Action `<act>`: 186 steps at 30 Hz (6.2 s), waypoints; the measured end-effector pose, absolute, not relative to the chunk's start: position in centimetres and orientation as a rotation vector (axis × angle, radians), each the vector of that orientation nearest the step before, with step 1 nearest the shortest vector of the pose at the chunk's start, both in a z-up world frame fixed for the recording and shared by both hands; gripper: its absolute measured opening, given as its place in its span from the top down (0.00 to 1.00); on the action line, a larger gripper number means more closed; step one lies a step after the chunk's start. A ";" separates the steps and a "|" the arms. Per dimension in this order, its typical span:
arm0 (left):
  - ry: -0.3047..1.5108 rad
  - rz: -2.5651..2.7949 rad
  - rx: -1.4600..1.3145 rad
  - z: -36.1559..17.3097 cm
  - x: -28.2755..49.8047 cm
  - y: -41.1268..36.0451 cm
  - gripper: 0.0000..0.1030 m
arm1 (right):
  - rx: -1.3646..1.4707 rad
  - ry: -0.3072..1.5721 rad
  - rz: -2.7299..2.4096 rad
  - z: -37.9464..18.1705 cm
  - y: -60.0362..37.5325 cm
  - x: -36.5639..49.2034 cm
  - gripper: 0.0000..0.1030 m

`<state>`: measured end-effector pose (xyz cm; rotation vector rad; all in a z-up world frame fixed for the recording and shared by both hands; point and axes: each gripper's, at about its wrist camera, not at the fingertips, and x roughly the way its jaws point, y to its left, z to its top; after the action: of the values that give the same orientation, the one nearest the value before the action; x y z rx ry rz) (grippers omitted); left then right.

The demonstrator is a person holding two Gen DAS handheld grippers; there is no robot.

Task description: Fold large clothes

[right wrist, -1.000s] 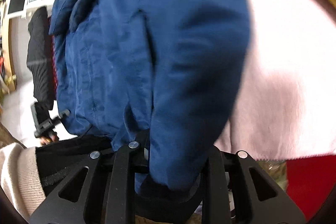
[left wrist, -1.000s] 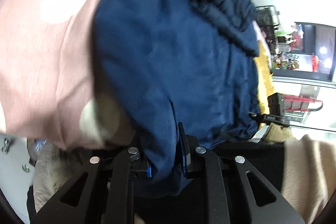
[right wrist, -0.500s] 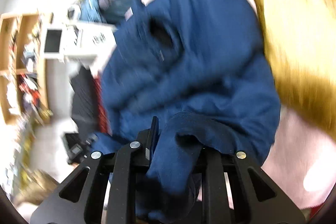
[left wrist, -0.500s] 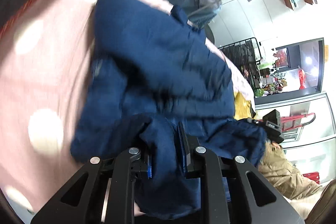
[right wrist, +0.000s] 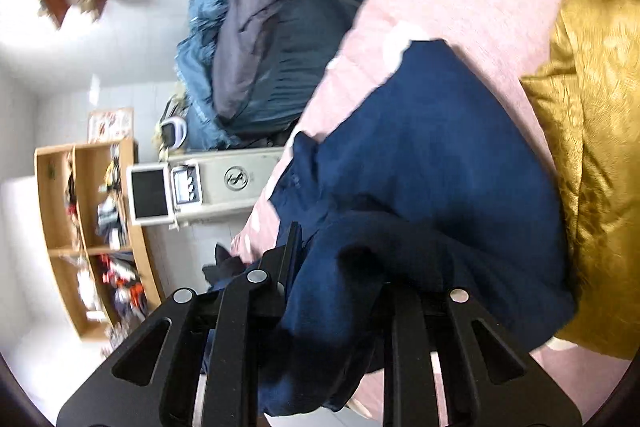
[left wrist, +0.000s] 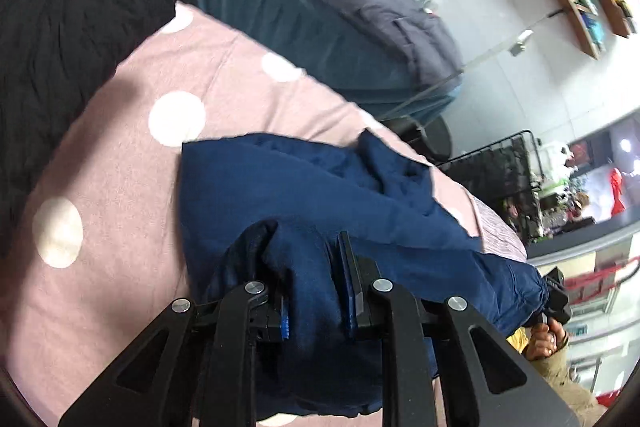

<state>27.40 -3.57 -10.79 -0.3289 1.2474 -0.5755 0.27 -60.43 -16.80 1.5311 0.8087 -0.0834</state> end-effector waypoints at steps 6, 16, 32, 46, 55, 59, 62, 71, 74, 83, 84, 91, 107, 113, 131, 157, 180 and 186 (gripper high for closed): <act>1.329 -0.563 -0.649 -14.1 27.9 0.2 0.78 | 1.633 0.836 -0.097 -20.1 -60.8 0.2 0.80; 1.094 -0.515 -0.852 -7.7 28.5 8.4 0.35 | 1.769 0.779 -0.059 -21.1 -62.5 0.7 0.53; 1.284 -0.509 -0.303 -10.8 22.5 -0.8 0.25 | 1.553 0.741 -0.102 -14.2 -63.5 -1.2 0.18; 1.214 -0.574 0.122 -9.3 25.6 -16.6 0.22 | 0.466 1.129 -0.258 -7.5 -48.3 11.1 0.22; 1.326 -0.469 0.108 -15.7 26.9 -15.6 0.58 | 0.579 1.315 -0.369 -15.9 -50.7 9.4 0.88; 1.286 -0.488 0.071 -14.0 28.0 -14.7 0.81 | 0.651 1.241 -0.341 -14.9 -52.8 8.7 0.91; 1.172 -0.465 0.085 -10.7 29.3 -14.7 0.82 | 0.732 1.099 -0.326 -12.0 -55.1 9.4 0.91; 1.216 -0.333 0.016 -11.9 33.6 -13.4 0.86 | 1.125 1.044 -0.290 -15.7 -58.6 12.6 0.84; 1.245 -0.338 0.022 -13.6 33.2 -12.4 0.81 | 1.132 1.070 -0.298 -17.0 -57.4 12.3 0.65; 1.128 -0.247 -0.130 -9.9 34.1 -7.1 0.25 | 1.205 0.789 -0.297 -12.0 -60.9 8.2 0.17; 1.080 -0.213 -0.160 -8.7 34.0 -6.2 0.20 | 1.163 0.816 -0.297 -11.6 -60.6 8.1 0.17; 1.044 -0.317 -0.018 -7.5 28.1 -7.7 0.20 | 0.701 0.947 -0.212 -10.1 -51.1 7.1 0.17; 1.227 -0.519 0.244 -16.8 22.4 -13.7 0.09 | 0.042 1.219 -0.068 -17.7 -38.3 9.3 0.17; 1.388 -0.504 0.050 -19.6 27.9 -13.1 0.06 | 0.340 1.271 -0.172 -20.6 -45.1 13.3 0.10; 1.343 -0.503 0.286 -22.2 26.9 -16.3 0.05 | 0.288 1.275 -0.231 -25.2 -44.6 12.7 0.04; 1.280 -0.500 0.109 -13.6 15.6 -7.4 0.06 | 0.648 1.136 -0.204 -17.6 -45.3 -2.9 0.05; 1.355 -0.410 0.112 -17.9 24.6 -4.7 0.05 | 0.765 1.188 -0.277 -21.4 -57.1 0.7 0.05; 1.538 -0.373 -0.239 -22.2 28.5 -2.4 0.05 | 0.878 1.234 -0.207 -25.2 -58.5 1.3 0.05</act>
<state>28.50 -2.36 -22.19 -0.2388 1.5378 -0.3732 1.30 -58.49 -25.16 0.8778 1.2340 -0.2075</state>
